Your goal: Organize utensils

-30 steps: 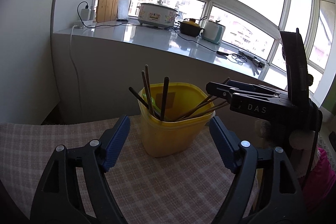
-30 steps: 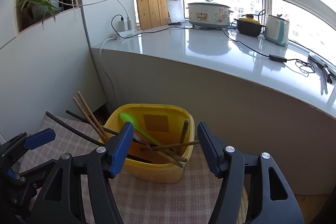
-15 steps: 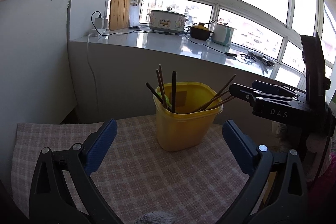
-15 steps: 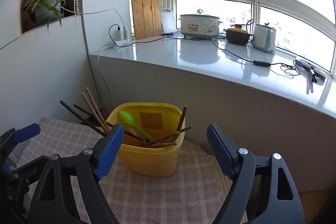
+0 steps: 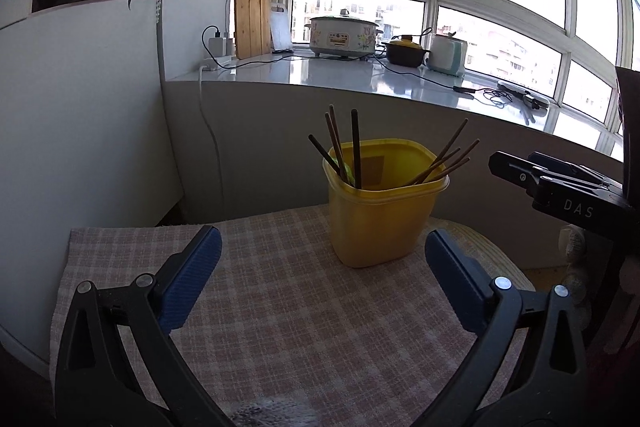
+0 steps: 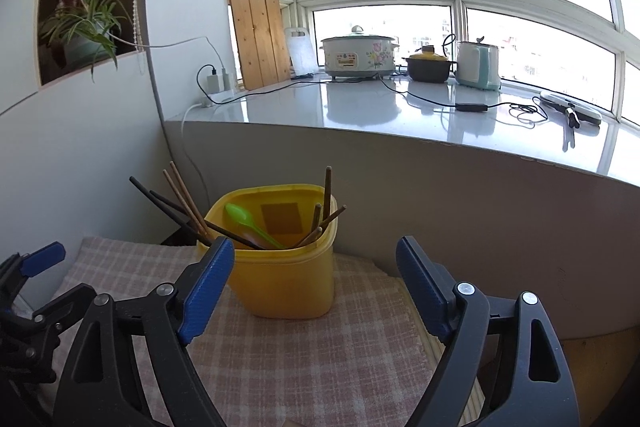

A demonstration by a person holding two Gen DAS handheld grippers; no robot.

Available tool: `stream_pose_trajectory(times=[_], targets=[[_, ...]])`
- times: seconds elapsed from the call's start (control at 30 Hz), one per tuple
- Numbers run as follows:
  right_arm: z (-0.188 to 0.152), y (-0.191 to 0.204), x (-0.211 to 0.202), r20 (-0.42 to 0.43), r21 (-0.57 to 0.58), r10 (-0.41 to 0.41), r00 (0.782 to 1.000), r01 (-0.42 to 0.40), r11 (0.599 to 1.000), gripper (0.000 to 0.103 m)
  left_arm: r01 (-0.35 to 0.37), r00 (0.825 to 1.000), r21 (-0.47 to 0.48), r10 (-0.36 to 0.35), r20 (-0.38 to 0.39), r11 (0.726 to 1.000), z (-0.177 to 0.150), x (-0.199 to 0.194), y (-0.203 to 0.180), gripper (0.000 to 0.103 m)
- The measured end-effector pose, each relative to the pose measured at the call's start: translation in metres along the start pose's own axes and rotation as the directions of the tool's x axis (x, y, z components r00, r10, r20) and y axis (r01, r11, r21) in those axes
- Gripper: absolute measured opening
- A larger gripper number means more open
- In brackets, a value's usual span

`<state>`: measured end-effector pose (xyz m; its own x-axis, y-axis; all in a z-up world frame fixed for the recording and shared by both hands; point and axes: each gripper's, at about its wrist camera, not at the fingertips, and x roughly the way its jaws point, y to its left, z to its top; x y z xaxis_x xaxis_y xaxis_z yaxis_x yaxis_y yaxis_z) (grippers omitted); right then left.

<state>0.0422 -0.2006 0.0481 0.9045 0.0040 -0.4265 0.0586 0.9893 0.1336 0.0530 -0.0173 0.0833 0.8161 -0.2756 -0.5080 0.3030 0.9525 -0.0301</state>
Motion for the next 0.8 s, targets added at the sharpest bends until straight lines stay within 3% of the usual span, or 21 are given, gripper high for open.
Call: stream_pose_trajectory(times=[0.13, 0.8], targets=[[-0.007, -0.003, -0.006, 0.01, -0.002, -0.024, 1.0, 0.024, 1.0, 0.083, -0.047, 0.999, 0.02, 0.047, 0.003, 0.999, -0.005, -0.002, -0.003, 0.103], [-0.013, -0.019, -0.019, 0.006, 0.012, -0.073, 0.997, 0.073, 0.997, 0.089, -0.035, 0.998, -0.012, 0.036, 0.06, 0.999, 0.005, -0.019, -0.002, 0.103]])
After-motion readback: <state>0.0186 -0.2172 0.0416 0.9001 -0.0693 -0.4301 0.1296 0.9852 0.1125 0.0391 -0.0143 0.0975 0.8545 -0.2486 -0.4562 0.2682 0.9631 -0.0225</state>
